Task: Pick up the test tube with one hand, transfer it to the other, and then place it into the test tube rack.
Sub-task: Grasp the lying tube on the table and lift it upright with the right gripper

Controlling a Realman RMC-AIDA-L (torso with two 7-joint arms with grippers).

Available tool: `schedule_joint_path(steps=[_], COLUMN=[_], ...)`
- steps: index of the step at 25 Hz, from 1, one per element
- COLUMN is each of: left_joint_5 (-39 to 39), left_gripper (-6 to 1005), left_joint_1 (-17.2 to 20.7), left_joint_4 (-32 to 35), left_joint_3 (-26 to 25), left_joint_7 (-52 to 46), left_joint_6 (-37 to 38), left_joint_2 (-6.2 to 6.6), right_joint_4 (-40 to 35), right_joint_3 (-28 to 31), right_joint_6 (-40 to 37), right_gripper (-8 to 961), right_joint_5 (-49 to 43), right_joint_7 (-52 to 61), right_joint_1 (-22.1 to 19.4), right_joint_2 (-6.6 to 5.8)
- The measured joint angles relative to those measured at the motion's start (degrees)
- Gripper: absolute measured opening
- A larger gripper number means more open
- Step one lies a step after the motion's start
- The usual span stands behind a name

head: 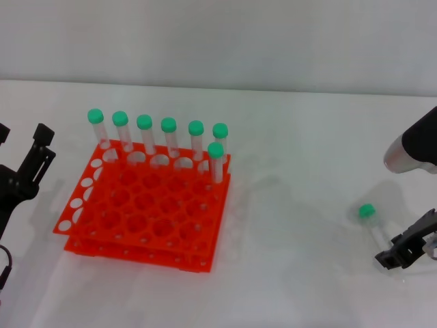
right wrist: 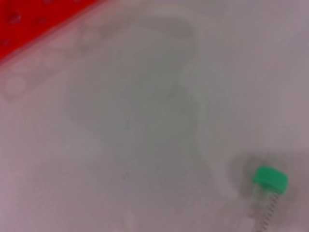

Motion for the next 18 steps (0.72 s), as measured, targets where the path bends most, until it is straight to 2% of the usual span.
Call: schedule_joint_path(steps=[10,13,18], left_joint_5=[-0.14,-0.18,-0.23], left_gripper=[859,859,859], left_joint_1=[-0.18,-0.14,-0.22], left_joint_4=[0.14,0.56,0.98], left_joint_3=[0.00,-0.03,-0.08], left_joint_7=[0.00,0.00,0.00], left_joint_6=[0.10,0.10,0.10], left_joint_2=[0.06,0.08,0.08], right_joint_4=[2.98,4.59,5.37], right_joint_3=[-0.37,-0.67,-0.67], right_joint_6=[-0.11,-0.10,0.25], right_gripper=[403,301,279], right_joint_5=[-0.15,-0.14,-0.13], right_joint_7=[0.48,0.56,0.67], right_joint_1=[2.27,3.42,4.10], right_joint_2=[0.06,0.00,-0.05])
